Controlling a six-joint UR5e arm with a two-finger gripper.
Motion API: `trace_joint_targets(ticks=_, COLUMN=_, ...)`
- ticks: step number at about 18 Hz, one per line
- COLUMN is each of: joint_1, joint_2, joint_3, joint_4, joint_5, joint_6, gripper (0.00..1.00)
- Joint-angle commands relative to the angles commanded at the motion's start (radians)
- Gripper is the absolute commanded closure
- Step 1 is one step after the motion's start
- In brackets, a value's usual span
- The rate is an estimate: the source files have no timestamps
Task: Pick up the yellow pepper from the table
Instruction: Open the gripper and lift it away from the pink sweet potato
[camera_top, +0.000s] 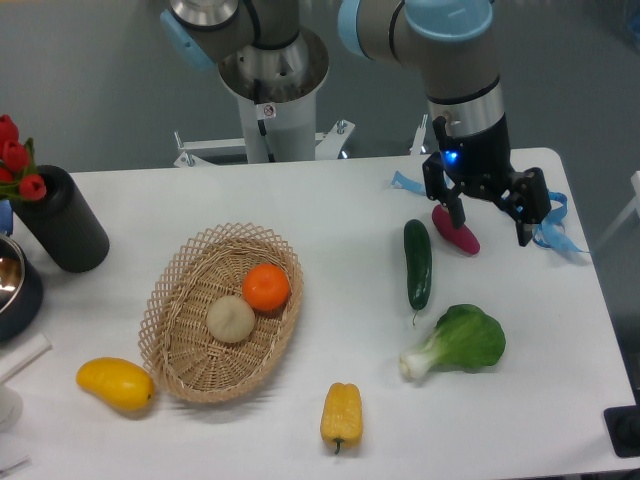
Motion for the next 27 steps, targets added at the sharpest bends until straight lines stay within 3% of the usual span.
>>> trace_joint_targets(ticks=12, joint_1=-0.006, joint_2=-0.005, joint_3=-0.017, joint_4=0.0, joint_5=-0.005, joint_6=-0.006, gripper=0.0)
trace_joint_targets(ticks=20, joint_1=-0.024, joint_2=-0.023, joint_3=-0.011, joint_4=0.0, joint_5=-0.023, joint_6=-0.26, gripper=0.0)
trace_joint_targets(ticks=27, joint_1=-0.104, joint_2=-0.123, joint_3=0.052, joint_4=0.0, joint_5=-0.031, joint_6=-0.523, gripper=0.0)
